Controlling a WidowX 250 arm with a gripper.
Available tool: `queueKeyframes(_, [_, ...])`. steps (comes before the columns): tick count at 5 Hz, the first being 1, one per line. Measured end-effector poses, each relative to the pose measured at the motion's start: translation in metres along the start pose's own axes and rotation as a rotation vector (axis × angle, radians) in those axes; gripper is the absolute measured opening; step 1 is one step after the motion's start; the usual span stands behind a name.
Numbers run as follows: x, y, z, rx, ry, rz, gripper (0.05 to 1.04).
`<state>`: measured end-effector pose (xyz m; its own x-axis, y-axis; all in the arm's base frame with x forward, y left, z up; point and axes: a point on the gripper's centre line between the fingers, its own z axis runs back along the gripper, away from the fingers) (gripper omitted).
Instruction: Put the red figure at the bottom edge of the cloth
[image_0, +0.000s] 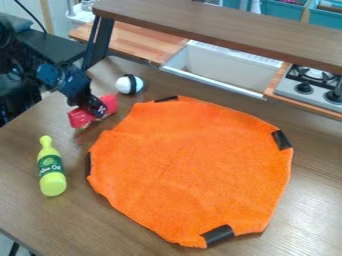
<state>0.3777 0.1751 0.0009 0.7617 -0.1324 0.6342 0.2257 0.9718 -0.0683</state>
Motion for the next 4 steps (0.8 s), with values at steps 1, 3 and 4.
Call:
queueKeyframes(1, [0.009, -0.015, 0.011, 0.047, 0.009, -0.050, 0.306])
queueKeyframes(3, [0.020, -0.092, 0.000, -0.057, 0.004, -0.220, 0.306])
queueKeyframes(4, [0.025, -0.125, 0.000, -0.150, -0.021, -0.283, 0.306])
